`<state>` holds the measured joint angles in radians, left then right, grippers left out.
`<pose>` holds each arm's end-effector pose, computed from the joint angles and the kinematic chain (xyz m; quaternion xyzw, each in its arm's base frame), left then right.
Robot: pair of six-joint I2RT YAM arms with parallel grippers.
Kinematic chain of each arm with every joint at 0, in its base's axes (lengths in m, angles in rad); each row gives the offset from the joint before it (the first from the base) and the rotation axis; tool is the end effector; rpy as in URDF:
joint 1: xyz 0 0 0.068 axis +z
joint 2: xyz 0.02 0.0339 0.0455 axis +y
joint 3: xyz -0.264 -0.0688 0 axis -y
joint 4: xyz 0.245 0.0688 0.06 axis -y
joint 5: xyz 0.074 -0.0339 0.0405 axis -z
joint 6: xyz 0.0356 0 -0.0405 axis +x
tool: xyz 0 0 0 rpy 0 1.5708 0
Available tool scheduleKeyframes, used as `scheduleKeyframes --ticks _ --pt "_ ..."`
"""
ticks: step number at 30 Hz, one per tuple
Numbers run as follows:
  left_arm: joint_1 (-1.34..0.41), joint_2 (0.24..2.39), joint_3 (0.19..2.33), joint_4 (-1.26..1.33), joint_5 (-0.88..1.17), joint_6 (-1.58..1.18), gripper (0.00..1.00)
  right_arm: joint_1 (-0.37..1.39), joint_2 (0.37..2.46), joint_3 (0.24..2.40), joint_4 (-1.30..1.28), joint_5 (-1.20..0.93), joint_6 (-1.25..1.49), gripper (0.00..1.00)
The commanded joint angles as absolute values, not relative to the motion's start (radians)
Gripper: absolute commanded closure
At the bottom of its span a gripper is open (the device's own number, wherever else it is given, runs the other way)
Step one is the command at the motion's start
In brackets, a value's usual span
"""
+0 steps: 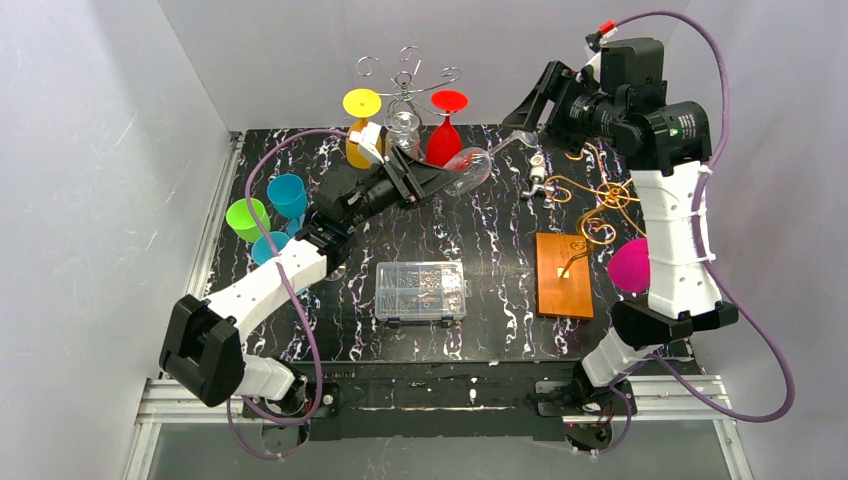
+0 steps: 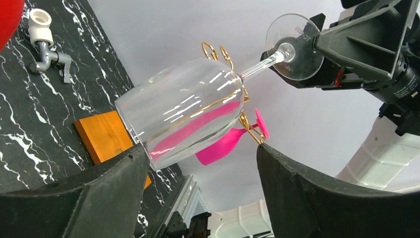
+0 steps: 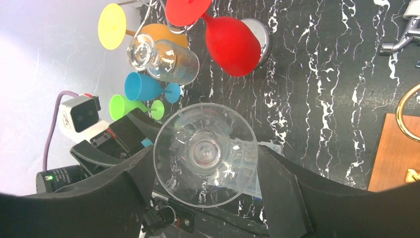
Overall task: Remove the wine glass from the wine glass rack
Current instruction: Place the wine glass at the center of the board.
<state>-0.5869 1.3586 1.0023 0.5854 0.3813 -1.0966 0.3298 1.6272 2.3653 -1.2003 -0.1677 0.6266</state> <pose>0.2584 -0.1878 0.3667 -0.0102 0.6281 -0.6521 0.4245 0.2567 0.0942 0.5377 0.0817 0.8445 0.3046 0.4329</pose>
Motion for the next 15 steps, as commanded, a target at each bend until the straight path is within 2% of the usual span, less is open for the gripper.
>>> scheduleKeyframes --ticks 1,8,15 --pt "-0.583 1.345 0.985 0.708 0.441 -1.133 0.26 0.334 1.585 2.367 -1.119 -0.225 0.657 0.53" --pt "-0.570 1.308 0.941 0.823 0.442 -1.237 0.34 0.325 1.580 2.356 -1.080 -0.301 0.694 0.53" --pt "-0.568 1.221 0.945 0.893 0.412 -1.303 0.41 0.274 1.537 2.255 -0.976 -0.445 0.765 0.53"
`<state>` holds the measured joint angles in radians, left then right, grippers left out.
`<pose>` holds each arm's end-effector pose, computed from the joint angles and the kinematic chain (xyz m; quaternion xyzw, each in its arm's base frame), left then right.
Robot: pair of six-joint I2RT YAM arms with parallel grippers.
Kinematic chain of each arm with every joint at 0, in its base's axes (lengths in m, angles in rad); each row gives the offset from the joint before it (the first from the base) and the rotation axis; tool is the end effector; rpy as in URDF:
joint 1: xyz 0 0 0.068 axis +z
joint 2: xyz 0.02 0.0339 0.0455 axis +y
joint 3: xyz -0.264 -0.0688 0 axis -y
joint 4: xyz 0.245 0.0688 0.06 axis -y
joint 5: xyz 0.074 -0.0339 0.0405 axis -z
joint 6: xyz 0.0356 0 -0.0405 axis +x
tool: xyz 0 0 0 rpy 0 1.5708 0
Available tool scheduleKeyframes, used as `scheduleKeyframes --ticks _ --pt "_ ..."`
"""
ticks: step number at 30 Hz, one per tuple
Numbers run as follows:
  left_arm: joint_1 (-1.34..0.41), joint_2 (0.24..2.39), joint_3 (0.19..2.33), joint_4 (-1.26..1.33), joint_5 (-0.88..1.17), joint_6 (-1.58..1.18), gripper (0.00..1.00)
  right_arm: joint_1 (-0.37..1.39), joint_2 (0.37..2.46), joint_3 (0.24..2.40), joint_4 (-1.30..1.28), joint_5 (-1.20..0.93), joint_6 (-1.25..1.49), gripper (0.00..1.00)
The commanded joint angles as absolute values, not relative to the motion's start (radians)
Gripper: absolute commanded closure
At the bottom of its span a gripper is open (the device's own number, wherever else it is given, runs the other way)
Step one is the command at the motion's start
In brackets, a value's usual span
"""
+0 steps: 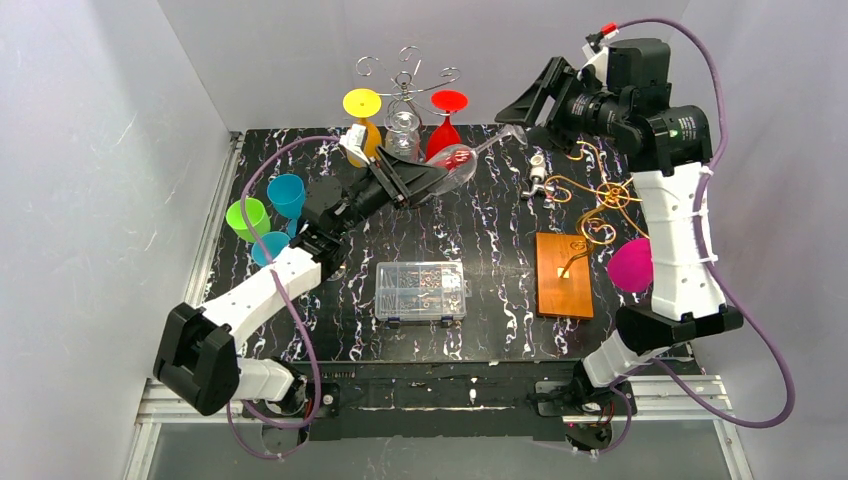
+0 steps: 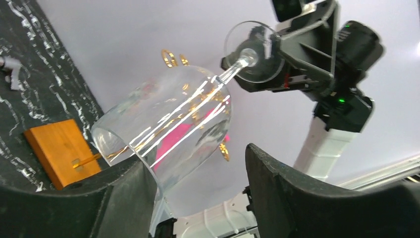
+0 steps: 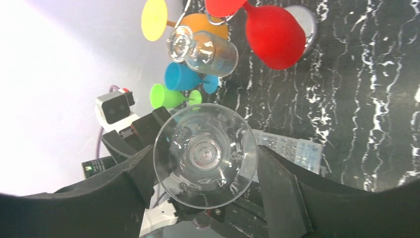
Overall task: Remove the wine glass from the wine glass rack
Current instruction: Place the wine glass at the center of the board.
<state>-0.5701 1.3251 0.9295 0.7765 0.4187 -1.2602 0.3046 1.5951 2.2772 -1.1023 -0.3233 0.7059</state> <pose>0.2480 -0.1762 0.3701 -0.0235 0.5741 -0.7131 0.4016 0.2610 0.0939 0.5345 0.0792 0.8289 0.3781 0.4045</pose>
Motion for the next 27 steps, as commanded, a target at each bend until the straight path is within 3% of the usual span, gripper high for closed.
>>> scheduleKeyframes --ticks 1,6,11,17,22,27 --pt "-0.566 1.202 0.951 0.892 0.410 -1.305 0.43 0.264 1.532 2.248 -0.968 -0.458 0.771 0.53" --pt "-0.565 1.162 0.973 0.882 0.405 -1.319 0.55 0.252 1.505 2.192 -0.914 -0.502 0.799 0.53" --pt "-0.565 1.144 0.976 0.845 0.396 -1.315 0.73 0.250 1.460 2.114 -0.851 -0.529 0.825 0.53" --pt "-0.565 1.129 0.984 0.823 0.396 -1.309 0.81 0.249 1.419 2.014 -0.780 -0.548 0.837 0.53" --pt "-0.565 1.106 1.020 0.716 0.390 -1.275 0.99 0.249 1.384 1.947 -0.728 -0.540 0.833 0.48" --pt "-0.567 1.085 1.059 0.623 0.372 -1.234 1.00 0.249 1.326 1.833 -0.639 -0.546 0.845 0.40"
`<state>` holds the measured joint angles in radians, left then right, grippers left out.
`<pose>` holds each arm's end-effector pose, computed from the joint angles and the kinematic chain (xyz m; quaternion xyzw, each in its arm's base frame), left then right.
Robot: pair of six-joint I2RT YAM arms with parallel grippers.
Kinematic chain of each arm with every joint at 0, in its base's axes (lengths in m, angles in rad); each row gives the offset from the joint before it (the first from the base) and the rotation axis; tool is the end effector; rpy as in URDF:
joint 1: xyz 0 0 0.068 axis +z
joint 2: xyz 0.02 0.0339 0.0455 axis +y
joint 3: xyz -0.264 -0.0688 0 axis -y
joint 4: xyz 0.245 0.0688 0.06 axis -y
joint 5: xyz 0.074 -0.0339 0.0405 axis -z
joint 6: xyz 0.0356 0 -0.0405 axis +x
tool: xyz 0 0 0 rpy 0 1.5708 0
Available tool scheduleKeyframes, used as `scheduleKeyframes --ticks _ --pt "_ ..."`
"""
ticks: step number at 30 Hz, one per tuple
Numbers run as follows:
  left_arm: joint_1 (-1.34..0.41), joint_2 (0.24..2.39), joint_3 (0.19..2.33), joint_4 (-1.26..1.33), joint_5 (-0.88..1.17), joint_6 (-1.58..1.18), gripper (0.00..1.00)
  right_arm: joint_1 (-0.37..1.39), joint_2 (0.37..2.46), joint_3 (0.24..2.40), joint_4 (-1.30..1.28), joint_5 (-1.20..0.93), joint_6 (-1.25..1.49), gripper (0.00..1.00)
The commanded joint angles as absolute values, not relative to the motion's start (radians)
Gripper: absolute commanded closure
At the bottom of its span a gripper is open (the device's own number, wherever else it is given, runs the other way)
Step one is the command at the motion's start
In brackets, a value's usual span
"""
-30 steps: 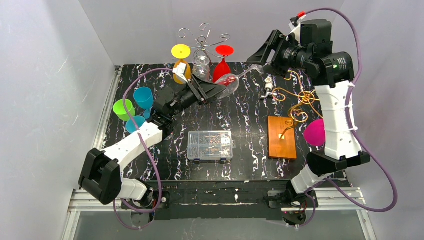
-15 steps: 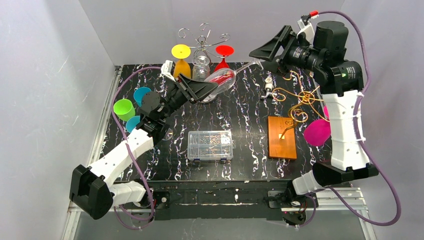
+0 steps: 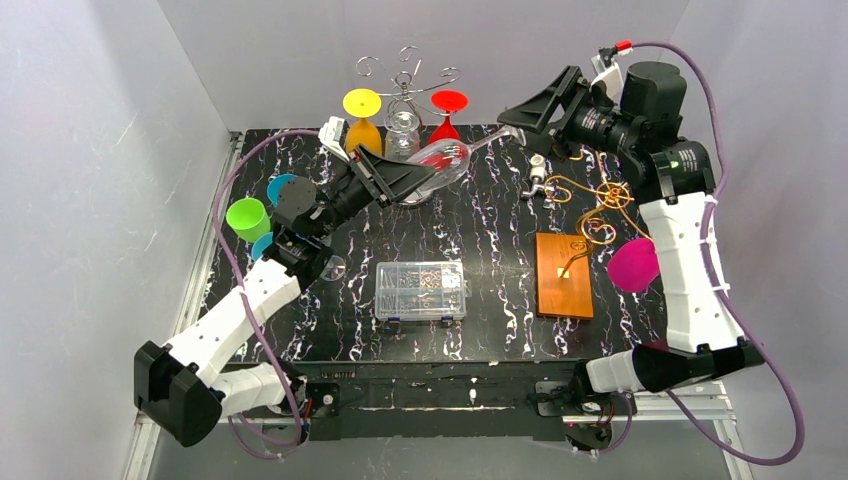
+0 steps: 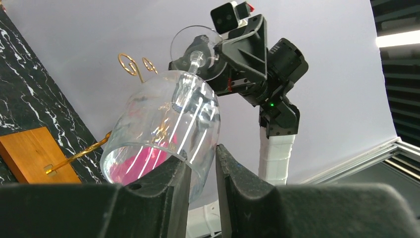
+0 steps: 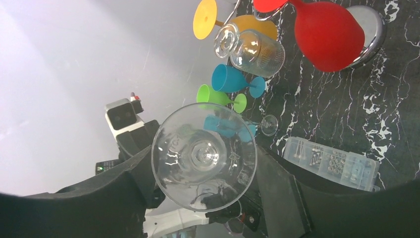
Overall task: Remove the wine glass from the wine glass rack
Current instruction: Place the wine glass at the center of the board.
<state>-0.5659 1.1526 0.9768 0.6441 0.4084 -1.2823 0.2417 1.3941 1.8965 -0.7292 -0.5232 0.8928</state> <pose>0.2116 -0.1512 0.4191 -0.0180 0.5409 -0.7297 0.4179 0.2497 0.0799 0.5204 0.0892 0.7677 0.4938 0.3984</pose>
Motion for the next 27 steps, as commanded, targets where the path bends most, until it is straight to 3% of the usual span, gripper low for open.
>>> scheduleKeyframes --ticks 1,19,27 --pt "-0.566 1.084 1.063 0.616 0.369 -1.230 1.00 0.249 1.314 1.799 -0.617 -0.547 0.852 0.39" --pt "-0.585 1.063 1.121 0.423 0.296 -1.178 1.00 0.249 1.267 1.655 -0.456 -0.581 0.859 0.08" --pt "-0.586 1.044 1.150 0.322 0.283 -1.143 1.00 0.248 1.292 1.766 -0.614 -0.497 0.740 0.02"
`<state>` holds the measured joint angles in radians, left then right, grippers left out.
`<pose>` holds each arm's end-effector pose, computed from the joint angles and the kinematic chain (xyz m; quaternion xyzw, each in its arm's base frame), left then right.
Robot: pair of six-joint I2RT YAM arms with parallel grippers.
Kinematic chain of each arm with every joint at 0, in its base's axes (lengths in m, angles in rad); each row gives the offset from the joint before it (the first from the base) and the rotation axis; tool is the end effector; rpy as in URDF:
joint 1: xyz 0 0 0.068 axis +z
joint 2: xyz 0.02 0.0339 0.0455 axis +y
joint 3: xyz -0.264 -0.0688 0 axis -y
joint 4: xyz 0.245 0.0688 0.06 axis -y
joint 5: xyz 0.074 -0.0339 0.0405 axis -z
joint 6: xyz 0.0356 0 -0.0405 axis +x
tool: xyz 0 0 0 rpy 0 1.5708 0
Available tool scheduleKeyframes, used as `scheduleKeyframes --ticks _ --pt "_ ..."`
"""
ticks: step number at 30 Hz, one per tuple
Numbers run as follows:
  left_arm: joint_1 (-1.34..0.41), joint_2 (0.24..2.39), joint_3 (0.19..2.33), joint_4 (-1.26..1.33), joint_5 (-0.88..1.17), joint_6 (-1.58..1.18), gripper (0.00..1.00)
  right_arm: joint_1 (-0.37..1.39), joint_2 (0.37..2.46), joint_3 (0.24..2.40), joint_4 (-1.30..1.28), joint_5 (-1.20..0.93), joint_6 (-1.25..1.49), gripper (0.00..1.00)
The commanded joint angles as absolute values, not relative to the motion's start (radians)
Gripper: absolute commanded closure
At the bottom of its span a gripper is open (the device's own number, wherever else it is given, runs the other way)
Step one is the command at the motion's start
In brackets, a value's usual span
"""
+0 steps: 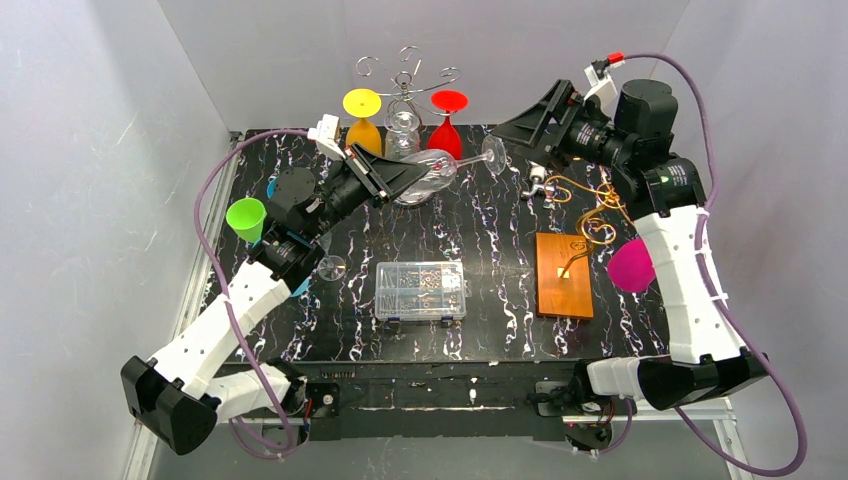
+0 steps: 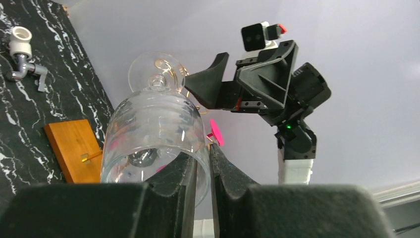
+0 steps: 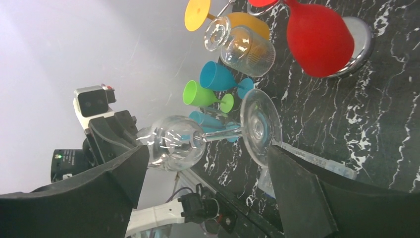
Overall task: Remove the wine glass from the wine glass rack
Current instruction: Place the wine glass at the center of the board.
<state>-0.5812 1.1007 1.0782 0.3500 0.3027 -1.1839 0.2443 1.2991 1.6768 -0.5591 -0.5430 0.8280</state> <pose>0.2022 -0.1455 0.4381 -0.0538 0.5862 -0.6765 0.4426 0.2454 0.0801 0.4951 0.0485 0.7582 0.4921 0.4249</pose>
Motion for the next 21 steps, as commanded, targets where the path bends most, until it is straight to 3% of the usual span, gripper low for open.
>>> scheduleKeyframes --ticks 1,10,21 --pt "-0.587 1.039 1.160 0.291 0.284 -1.134 1.00 0.248 1.294 1.784 -0.639 -0.482 0.720 0.02" --pt "-0.606 0.965 1.273 -0.135 0.239 -0.994 1.00 0.251 1.334 1.903 -0.851 -0.340 0.555 0.02" --pt "-0.607 0.915 1.487 -0.789 0.089 -0.863 1.00 0.357 1.370 1.910 -0.884 -0.211 0.503 0.02"
